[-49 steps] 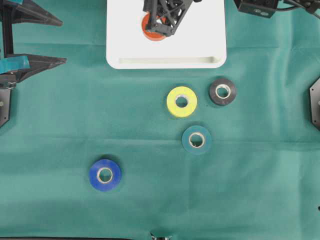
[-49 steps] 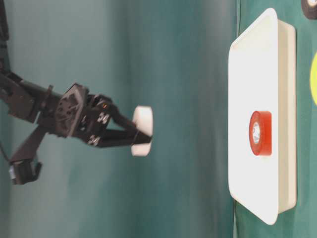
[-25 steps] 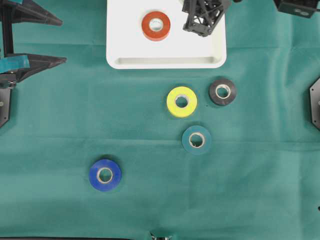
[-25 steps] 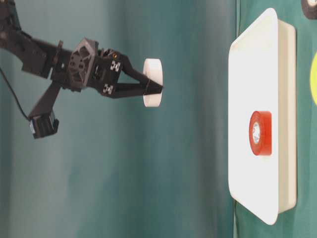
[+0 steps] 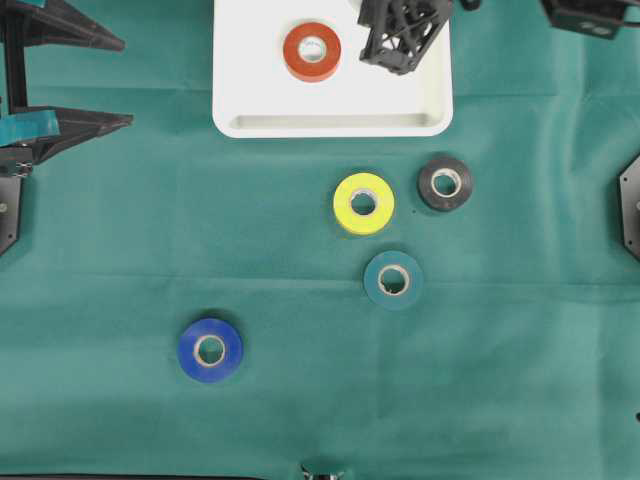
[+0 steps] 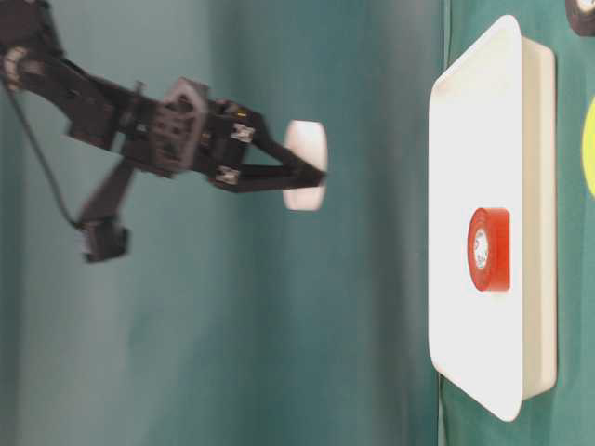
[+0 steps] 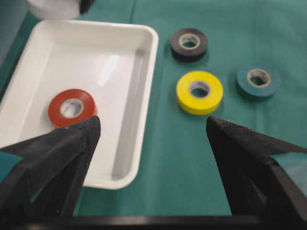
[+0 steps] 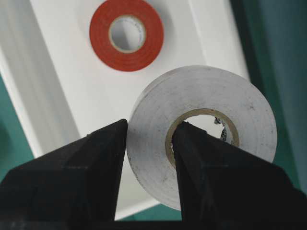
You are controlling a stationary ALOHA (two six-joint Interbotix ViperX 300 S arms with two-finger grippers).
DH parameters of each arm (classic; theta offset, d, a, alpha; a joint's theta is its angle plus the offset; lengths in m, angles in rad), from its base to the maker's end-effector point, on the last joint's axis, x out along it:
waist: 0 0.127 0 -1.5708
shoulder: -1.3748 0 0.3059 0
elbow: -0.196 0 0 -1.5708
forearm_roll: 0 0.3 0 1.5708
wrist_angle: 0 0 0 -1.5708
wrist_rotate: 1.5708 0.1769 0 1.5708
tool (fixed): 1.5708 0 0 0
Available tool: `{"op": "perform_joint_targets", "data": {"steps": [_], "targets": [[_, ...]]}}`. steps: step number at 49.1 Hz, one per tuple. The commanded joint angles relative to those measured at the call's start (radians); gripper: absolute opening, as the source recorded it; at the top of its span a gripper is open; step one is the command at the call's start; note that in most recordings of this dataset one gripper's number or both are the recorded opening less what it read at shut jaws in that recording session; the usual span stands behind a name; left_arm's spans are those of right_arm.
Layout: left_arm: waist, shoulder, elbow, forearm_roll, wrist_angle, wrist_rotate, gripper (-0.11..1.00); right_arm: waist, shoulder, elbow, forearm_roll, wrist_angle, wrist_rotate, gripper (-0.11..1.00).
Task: Pick up the tape from a random location and place it into the white case.
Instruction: 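Lower the white roll into the tray beside the orange-red roll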
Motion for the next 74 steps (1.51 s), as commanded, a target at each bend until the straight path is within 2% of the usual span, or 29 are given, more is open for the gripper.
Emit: {"op": "perform_joint_targets", "data": {"steps": [1, 36, 45, 66, 68, 74], "targets": [[0.003, 0.002, -0.017, -0.002, -0.006, -0.002, 0.98, -0.006, 0.0, -0.003, -0.003, -0.031, 0.005, 0.33], [0.003, 0.003, -0.017, 0.0, -0.011, -0.002, 0.98, -0.061, 0.15, 0.227, 0.012, -0.379, 0.04, 0.34], [0.003, 0.003, -0.018, -0.002, -0.011, -0.003, 0.98, -0.078, 0.181, 0.232, 0.012, -0.396, 0.063, 0.33], [0.003, 0.003, -0.018, -0.002, -0.012, -0.003, 0.98, -0.084, 0.179, 0.229, 0.009, -0.396, 0.066, 0.33], [0.003, 0.003, -0.018, 0.0, -0.012, -0.003, 0.98, -0.084, 0.179, 0.227, 0.009, -0.399, 0.066, 0.38], [0.003, 0.003, -0.018, -0.002, -0.012, -0.003, 0.98, -0.084, 0.167, 0.229, 0.006, -0.433, 0.066, 0.76]]}}
